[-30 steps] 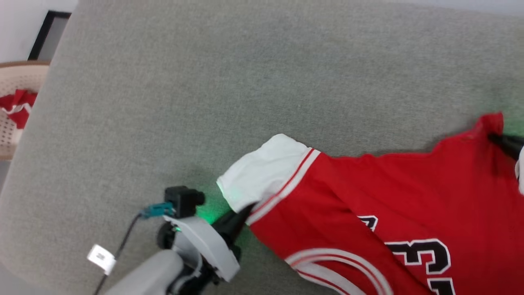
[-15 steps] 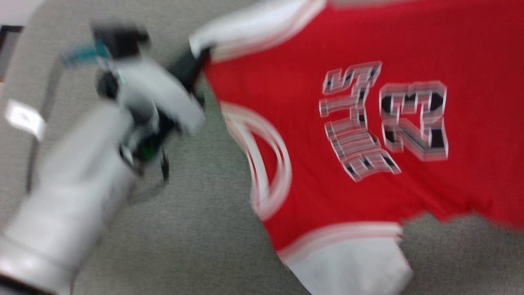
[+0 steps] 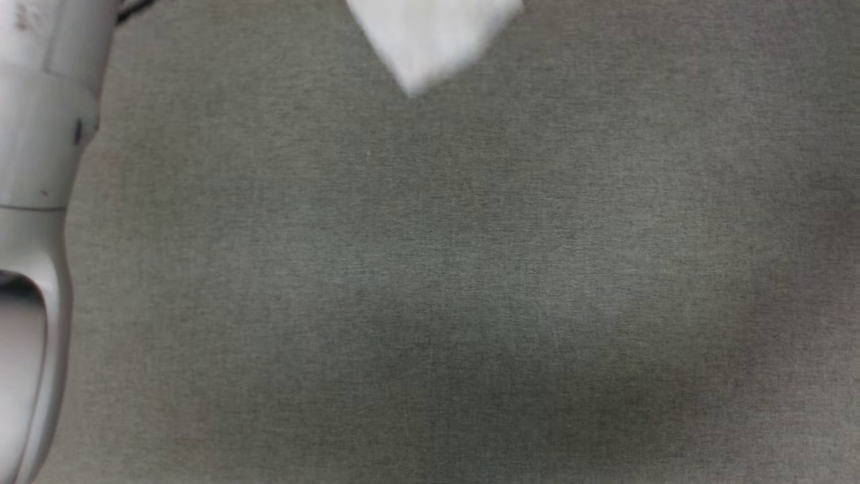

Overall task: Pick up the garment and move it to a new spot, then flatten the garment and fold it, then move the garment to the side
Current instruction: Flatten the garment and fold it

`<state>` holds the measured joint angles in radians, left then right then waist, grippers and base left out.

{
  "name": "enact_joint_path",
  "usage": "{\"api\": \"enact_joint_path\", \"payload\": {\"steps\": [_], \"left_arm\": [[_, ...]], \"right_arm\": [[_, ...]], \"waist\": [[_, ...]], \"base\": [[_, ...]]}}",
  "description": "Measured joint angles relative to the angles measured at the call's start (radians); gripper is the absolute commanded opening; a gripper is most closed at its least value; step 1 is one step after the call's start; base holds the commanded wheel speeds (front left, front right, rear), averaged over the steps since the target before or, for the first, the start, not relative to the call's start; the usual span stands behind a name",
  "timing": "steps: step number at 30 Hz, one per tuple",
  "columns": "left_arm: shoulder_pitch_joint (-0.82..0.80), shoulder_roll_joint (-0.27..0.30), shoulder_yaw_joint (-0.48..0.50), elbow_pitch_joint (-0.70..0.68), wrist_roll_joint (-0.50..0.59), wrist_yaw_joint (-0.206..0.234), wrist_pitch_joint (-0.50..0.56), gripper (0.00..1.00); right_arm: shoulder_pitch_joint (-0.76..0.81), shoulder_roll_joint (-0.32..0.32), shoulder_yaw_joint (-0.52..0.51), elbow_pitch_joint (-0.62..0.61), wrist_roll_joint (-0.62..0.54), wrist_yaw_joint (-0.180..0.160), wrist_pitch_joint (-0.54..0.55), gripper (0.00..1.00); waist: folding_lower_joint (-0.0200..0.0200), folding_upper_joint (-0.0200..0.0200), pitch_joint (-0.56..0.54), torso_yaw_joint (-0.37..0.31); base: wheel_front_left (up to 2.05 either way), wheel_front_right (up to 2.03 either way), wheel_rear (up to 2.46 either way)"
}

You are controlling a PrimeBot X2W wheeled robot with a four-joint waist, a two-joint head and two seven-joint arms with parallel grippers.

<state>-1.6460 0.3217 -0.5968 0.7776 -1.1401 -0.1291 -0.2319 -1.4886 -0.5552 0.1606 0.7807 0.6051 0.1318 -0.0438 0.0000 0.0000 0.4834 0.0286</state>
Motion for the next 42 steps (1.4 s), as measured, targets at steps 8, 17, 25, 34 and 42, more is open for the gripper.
{"api": "enact_joint_path", "payload": {"steps": [8,17,25,34,42], "left_arm": [[0.133,0.056,-0.049,-0.131,-0.068,-0.002,-0.028,0.0],[0.601,0.085,-0.024,-0.313,-0.147,-0.002,-0.03,0.0],[1.005,0.092,0.016,-0.516,-0.069,-0.002,-0.031,0.0],[1.328,0.177,0.006,-0.706,-0.002,-0.002,-0.031,0.0],[1.523,0.213,0.032,-0.842,0.023,-0.002,-0.031,0.0]], "right_arm": [[0.041,0.012,0.075,0.044,0.021,0.0,-0.029,0.0],[0.381,-0.006,0.226,-0.022,0.167,0.0,0.002,0.0],[0.739,-0.125,0.265,-0.231,0.328,0.0,0.033,0.0],[1.07,-0.204,0.179,-0.472,0.382,0.0,0.107,0.0],[1.372,-0.194,-0.009,-0.678,0.361,0.0,0.179,0.0]], "waist": [[0.0,0.0,0.004,-0.013],[0.0001,0.0,0.01,-0.006],[0.0,0.0,-0.035,0.015],[0.0,0.0,-0.138,0.024],[0.0,0.0,-0.196,0.025]], "base": [[0.0,0.0,0.0],[0.0,0.0,0.0],[0.0,0.0,0.0],[0.0,0.0,0.0],[0.0,0.0,0.0]]}}
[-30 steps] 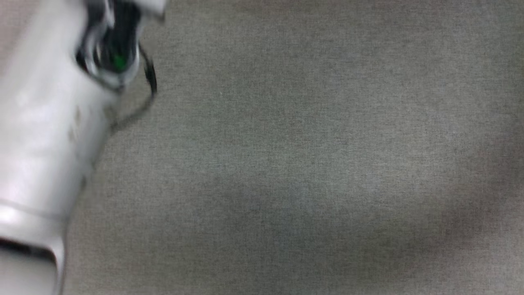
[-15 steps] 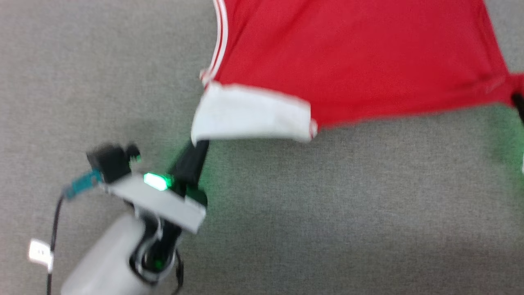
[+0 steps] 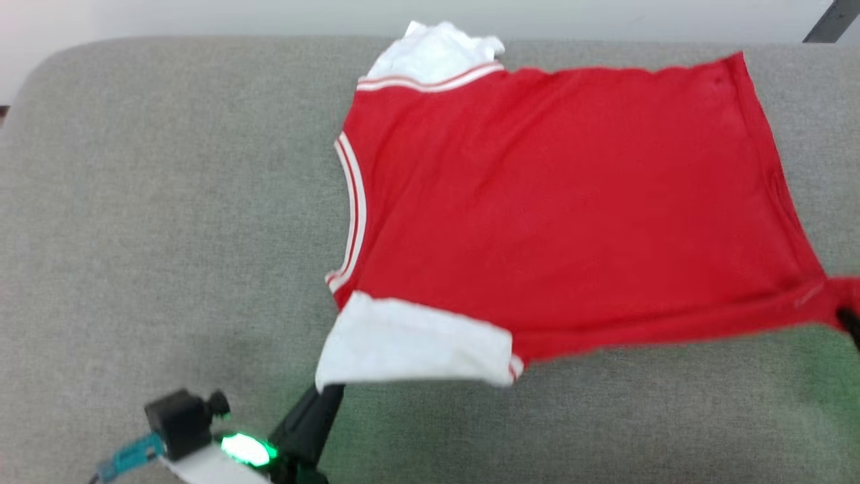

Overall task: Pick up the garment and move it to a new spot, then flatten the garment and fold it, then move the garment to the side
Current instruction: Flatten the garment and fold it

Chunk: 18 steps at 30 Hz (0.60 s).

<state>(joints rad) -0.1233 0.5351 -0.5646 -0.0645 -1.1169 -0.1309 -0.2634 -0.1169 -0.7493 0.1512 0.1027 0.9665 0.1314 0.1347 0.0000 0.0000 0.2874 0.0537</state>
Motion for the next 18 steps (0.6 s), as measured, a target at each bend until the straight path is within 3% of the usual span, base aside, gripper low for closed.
{"api": "enact_joint_path", "payload": {"steps": [9,14,18], "left_arm": [[0.123,0.044,-0.016,-0.156,-0.052,0.0,0.0,0.0],[0.012,0.063,-0.062,-0.134,-0.064,0.0,0.0,0.0],[-0.148,0.061,-0.089,-0.056,-0.111,0.0,0.023,0.0]], "right_arm": [[0.279,0.104,-0.224,-0.271,-0.101,0.0,0.151,0.0],[0.241,0.174,-0.273,-0.322,-0.118,0.0,0.218,0.0],[0.12,0.168,-0.266,-0.277,-0.132,0.0,0.244,0.0]], "waist": [[0.0,0.0,-0.013,0.005],[0.0,0.0,-0.01,0.018],[0.0,0.0,0.001,0.027]], "base": [[0.0,0.0,0.0],[0.0,0.0,0.0],[0.0,0.0,0.0]]}}
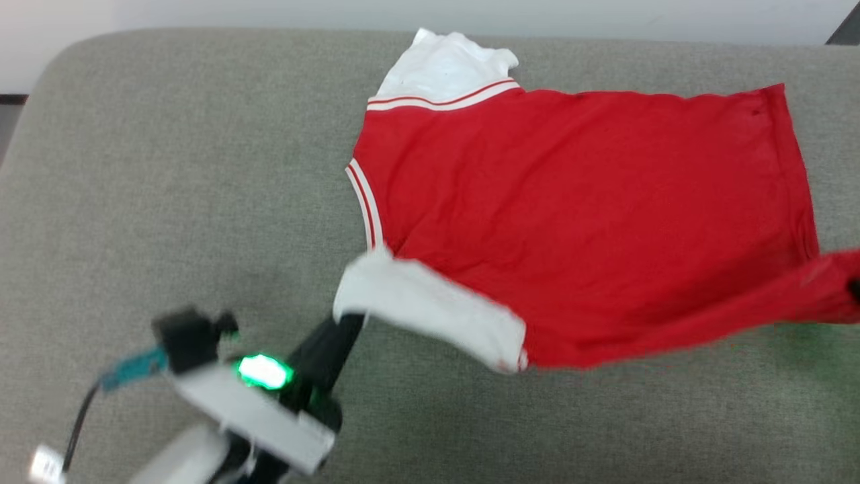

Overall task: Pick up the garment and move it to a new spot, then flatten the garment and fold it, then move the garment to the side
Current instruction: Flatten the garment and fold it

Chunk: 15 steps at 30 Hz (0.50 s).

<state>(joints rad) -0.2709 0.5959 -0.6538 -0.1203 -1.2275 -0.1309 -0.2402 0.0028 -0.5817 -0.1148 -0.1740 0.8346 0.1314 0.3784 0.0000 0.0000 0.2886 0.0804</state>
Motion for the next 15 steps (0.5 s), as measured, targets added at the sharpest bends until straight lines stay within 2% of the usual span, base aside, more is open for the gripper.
{"api": "enact_joint_path", "payload": {"steps": [6,15], "left_arm": [[-0.227,-0.058,-0.001,0.159,-0.165,0.0,0.043,0.0],[-0.435,-0.145,-0.035,0.519,-0.159,0.0,0.053,0.0]], "right_arm": [[-0.2,-0.013,0.062,0.138,0.002,0.0,0.0,0.0],[-0.371,-0.02,0.149,0.345,0.002,0.0,-0.05,0.0]], "waist": [[0.0,0.0,0.03,0.003],[0.0,0.0,0.092,-0.005]], "base": [[0.0,0.0,0.0],[0.0,0.0,0.0]]}}
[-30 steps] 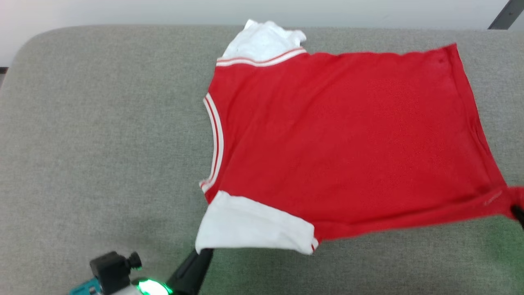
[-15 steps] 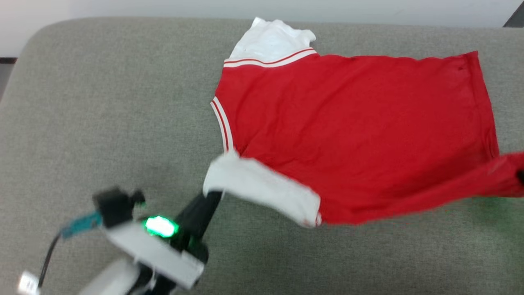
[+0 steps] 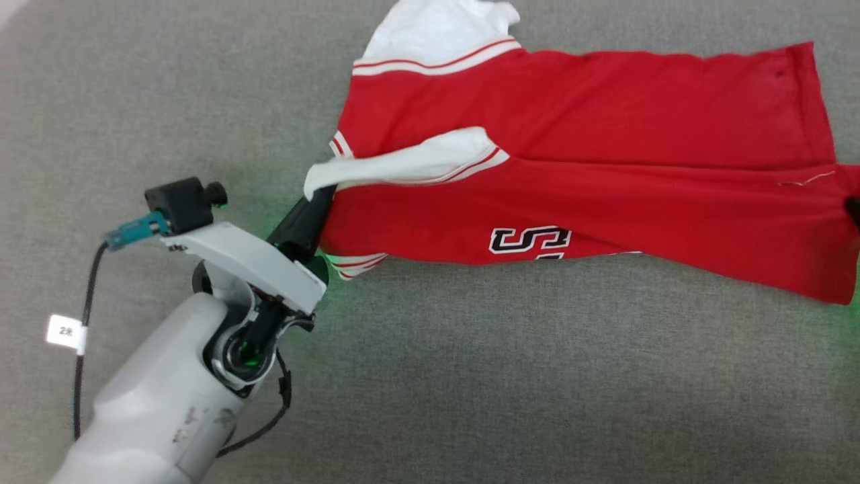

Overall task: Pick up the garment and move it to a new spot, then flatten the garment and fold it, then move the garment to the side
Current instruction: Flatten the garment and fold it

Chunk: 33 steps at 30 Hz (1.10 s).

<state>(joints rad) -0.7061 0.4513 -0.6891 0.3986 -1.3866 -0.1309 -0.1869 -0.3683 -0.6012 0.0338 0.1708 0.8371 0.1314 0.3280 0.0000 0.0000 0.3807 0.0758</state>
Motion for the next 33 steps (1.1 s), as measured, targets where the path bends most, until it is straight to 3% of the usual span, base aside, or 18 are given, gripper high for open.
{"api": "enact_joint_path", "payload": {"steps": [13,14,15,16,17,18,19,20,24,30,33], "left_arm": [[-0.115,-0.044,-0.135,0.188,0.117,0.0,-0.04,0.0],[-0.124,-0.047,-0.146,0.202,0.134,0.0,-0.045,0.11],[-0.131,-0.05,-0.156,0.213,0.145,-0.001,-0.05,0.33],[-0.139,-0.054,-0.164,0.223,0.152,-0.001,-0.054,0.33],[-0.145,-0.056,-0.174,0.231,0.16,-0.001,-0.06,0.75],[-0.148,-0.058,-0.184,0.238,0.169,-0.001,-0.062,1.0],[-0.151,-0.058,-0.192,0.244,0.18,-0.002,-0.066,1.0],[-0.155,-0.056,-0.199,0.251,0.188,-0.002,-0.068,1.0],[-0.146,-0.021,-0.22,0.252,0.192,-0.006,-0.069,1.0],[-0.141,0.111,-0.24,0.193,0.198,0.001,0.007,1.0],[-0.164,0.175,-0.253,0.126,0.208,0.029,0.092,1.0]], "right_arm": [[-0.152,-0.041,0.181,0.147,0.006,0.0,-0.101,0.0],[-0.16,-0.046,0.191,0.152,0.006,0.0,-0.109,0.0],[-0.164,-0.051,0.199,0.159,0.006,0.0,-0.119,0.0],[-0.171,-0.054,0.207,0.164,0.006,0.0,-0.129,0.0],[-0.175,-0.058,0.216,0.167,0.006,0.0,-0.142,0.0],[-0.177,-0.061,0.225,0.172,0.006,0.0,-0.156,0.21],[-0.177,-0.064,0.231,0.177,0.006,0.0,-0.17,0.48],[-0.177,-0.067,0.237,0.18,0.005,0.0,-0.183,0.96],[-0.161,-0.075,0.246,0.186,-0.001,0.0,-0.233,1.0],[-0.107,-0.082,0.228,0.177,0.013,0.0,-0.277,1.0],[-0.087,-0.08,0.222,0.165,0.014,0.0,-0.284,1.0]], "waist": [[0.0,0.0,0.098,-0.012],[0.0,0.0,0.102,-0.011],[0.0,0.0,0.104,-0.008],[0.0,0.0,0.105,-0.006],[0.0,0.0,0.105,-0.004],[0.0,0.0,0.102,-0.003],[0.0,0.0,0.098,-0.002],[0.0,0.0,0.092,-0.001],[0.0,0.0,0.06,0.003],[0.0,0.0,-0.009,0.01],[0.0,0.0,-0.044,0.013]], "base": [[0.0,0.0,0.0],[0.0,0.0,0.0],[0.0,0.0,0.0],[0.0,0.0,0.0],[0.0,0.0,0.0],[0.0,0.0,0.0],[0.0,0.0,0.0],[0.0,0.0,0.0],[0.0,0.0,0.0],[0.0,0.0,0.0],[0.0,0.0,0.0]]}}
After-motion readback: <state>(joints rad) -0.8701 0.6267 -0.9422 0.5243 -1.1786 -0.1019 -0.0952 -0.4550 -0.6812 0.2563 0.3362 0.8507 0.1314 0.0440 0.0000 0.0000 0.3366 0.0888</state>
